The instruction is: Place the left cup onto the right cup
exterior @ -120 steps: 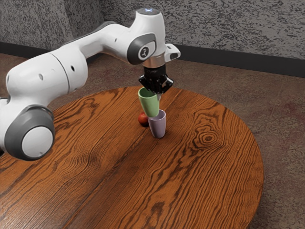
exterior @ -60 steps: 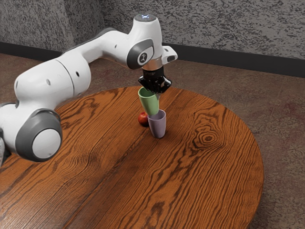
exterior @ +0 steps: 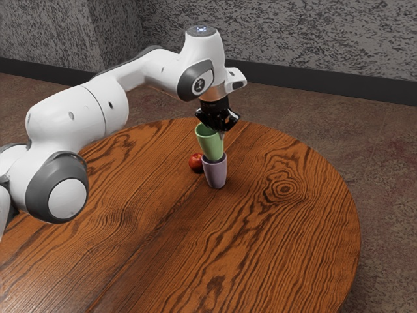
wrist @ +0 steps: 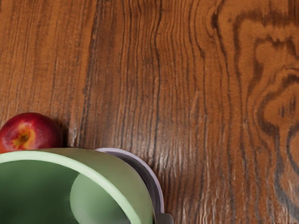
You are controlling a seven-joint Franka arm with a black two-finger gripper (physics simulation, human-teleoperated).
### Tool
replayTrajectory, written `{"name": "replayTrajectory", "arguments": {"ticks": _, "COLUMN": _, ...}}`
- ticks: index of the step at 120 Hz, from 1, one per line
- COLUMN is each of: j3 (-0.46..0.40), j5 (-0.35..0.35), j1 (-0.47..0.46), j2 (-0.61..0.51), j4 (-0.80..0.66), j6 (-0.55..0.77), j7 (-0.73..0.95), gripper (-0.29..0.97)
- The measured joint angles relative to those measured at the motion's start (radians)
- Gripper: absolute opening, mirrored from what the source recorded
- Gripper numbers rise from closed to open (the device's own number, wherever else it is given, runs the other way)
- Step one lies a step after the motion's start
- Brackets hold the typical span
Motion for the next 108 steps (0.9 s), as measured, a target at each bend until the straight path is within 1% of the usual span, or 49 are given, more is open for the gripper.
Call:
{"name": "replayTrajectory", "arguments": {"ticks": 30, "j3": 0.001, "j5": -0.025, "j1": 0.009, "j2": 0.0, "j4": -0.011, "j6": -0.013, "j7": 0.007, "gripper": -0.1}}
{"name": "replayTrajectory", "arguments": {"ticks": 50, "j3": 0.005, "j5": -0.048, "j1": 0.01, "j2": -0.004, "j4": -0.014, "j6": -0.018, "j7": 0.012, "gripper": 0.27}}
{"name": "replayTrajectory", "arguments": {"ticks": 63, "j3": 0.007, "j5": -0.051, "j1": 0.008, "j2": -0.011, "j4": -0.015, "j6": -0.019, "j7": 0.014, "gripper": 0.44}}
{"name": "replayTrajectory", "arguments": {"ticks": 74, "j3": 0.008, "j5": -0.053, "j1": 0.006, "j2": -0.028, "j4": -0.025, "j6": -0.022, "j7": 0.016, "gripper": 0.52}}
{"name": "replayTrajectory", "arguments": {"ticks": 88, "j3": 0.012, "j5": -0.054, "j1": -0.001, "j2": -0.07, "j4": -0.06, "j6": -0.032, "j7": 0.018, "gripper": 0.59}}
{"name": "replayTrajectory", "arguments": {"ticks": 96, "j3": 0.012, "j5": -0.053, "j1": -0.002, "j2": -0.132, "j4": -0.132, "j6": -0.036, "j7": 0.019, "gripper": 0.61}}
{"name": "replayTrajectory", "arguments": {"ticks": 108, "j3": 0.015, "j5": -0.054, "j1": -0.019, "j2": -0.257, "j4": -0.285, "j6": -0.037, "j7": 0.022, "gripper": 0.64}}
